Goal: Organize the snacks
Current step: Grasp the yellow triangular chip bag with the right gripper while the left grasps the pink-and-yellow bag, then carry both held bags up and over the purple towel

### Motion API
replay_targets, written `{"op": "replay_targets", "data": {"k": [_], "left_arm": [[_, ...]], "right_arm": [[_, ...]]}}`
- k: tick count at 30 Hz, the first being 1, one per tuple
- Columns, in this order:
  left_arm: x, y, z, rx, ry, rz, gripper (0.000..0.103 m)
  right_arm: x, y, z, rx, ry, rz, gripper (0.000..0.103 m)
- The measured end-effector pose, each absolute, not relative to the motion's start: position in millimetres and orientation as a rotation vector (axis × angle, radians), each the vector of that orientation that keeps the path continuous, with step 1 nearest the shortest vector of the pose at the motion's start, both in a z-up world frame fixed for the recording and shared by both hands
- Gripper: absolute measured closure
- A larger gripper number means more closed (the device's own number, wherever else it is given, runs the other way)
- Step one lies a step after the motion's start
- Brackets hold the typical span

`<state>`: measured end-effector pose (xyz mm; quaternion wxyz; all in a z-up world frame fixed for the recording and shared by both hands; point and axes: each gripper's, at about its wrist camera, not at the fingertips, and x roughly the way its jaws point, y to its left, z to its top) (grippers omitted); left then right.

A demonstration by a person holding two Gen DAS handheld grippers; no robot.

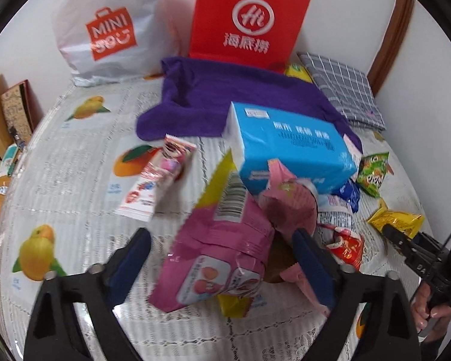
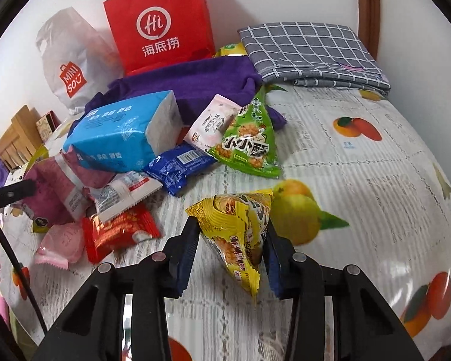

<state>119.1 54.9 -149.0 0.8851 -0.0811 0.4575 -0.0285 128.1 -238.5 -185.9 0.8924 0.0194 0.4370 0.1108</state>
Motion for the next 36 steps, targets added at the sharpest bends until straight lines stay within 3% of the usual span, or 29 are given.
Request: {"op": "replay_targets", "data": {"k": [1,7,19,36], "left_arm": [[120,53,-151,-0.164,0.959,-0.064,0.042],[114,59,-142,-0.201,0.959,-0.099,0.057],[99,73,-94,-0.209,0.888,-0.074,0.059],[142,54,-34,-0.162,0.801,-0.132,0.06]], "right_arm": [[126,-239,-184,0.04,0.906,0.226,0.062],[124,-241,-167,0.029,0.892,0.214,0.062],[126,-220,-112,0.026,0.801,0.256,0.063],[159,-191,-64,0.032,0.757,0.317,0.063]]}}
